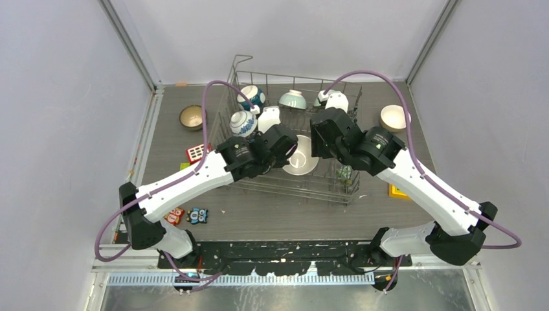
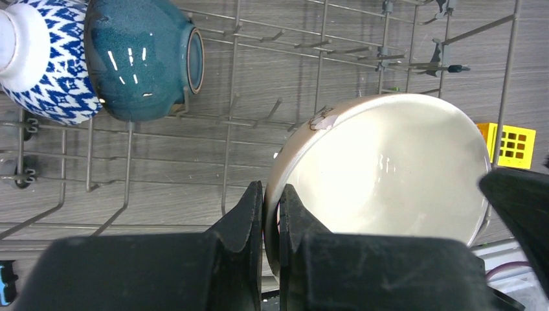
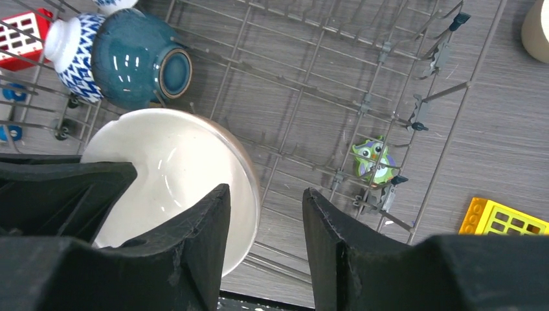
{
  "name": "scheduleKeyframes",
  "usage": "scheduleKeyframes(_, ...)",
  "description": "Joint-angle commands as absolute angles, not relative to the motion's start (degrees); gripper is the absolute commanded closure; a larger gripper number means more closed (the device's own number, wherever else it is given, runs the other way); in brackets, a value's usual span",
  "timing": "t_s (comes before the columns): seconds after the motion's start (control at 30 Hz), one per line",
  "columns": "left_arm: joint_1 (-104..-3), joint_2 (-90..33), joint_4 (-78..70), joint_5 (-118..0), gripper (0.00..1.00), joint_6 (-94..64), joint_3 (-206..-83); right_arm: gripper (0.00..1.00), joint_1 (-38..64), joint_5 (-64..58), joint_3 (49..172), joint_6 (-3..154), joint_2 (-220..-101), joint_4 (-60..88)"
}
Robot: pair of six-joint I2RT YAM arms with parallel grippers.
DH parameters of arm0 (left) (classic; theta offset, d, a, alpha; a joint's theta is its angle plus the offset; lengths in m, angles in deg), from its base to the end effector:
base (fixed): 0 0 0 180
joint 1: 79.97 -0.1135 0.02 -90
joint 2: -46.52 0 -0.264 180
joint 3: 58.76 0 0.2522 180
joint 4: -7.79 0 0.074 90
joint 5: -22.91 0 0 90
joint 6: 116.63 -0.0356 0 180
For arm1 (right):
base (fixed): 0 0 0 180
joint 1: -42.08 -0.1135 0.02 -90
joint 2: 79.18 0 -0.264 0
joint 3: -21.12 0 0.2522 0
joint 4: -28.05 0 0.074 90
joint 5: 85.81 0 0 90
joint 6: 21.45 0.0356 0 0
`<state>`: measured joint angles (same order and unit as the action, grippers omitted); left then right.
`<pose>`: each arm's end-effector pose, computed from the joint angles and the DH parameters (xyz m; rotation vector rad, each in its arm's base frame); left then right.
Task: Unload the bowls from the dish rack
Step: Place the bowl with the bowl.
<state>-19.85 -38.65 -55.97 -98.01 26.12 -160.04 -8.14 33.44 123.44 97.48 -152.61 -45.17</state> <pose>0.1705 -0.2601 0.3693 -0.0970 2.2850 -0.3863 0.1674 0.1738 0.4150 -0.1701 2.2241 0.1488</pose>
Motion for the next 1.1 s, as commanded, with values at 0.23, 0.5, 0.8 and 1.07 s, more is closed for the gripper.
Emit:
scheduleKeyframes(0.23,-20.04,-37.51,-52.38,-97.71,1.0,28.3,-165.1,0.51,-7.09,27.3,125.11,95.07,-155.81,-44.4)
scheduleKeyframes(0.5,-20.11,-37.49,-53.02,-97.88,1.0,28.59,-165.63,0.67,-6.96,28.96,123.55,94.91,-156.31,-44.81)
scheduleKeyframes(0.8,-20.38,-37.83,-52.96,-97.0,1.0,29.26,-165.59,0.76,-6.89,30.79,122.39,94.35,-156.22,-45.15)
scheduleKeyframes(1.07,-20.5,-37.77,-53.12,-96.63,0.98,29.35,-165.76,0.99,-6.85,31.44,122.43,94.58,-156.11,-45.35)
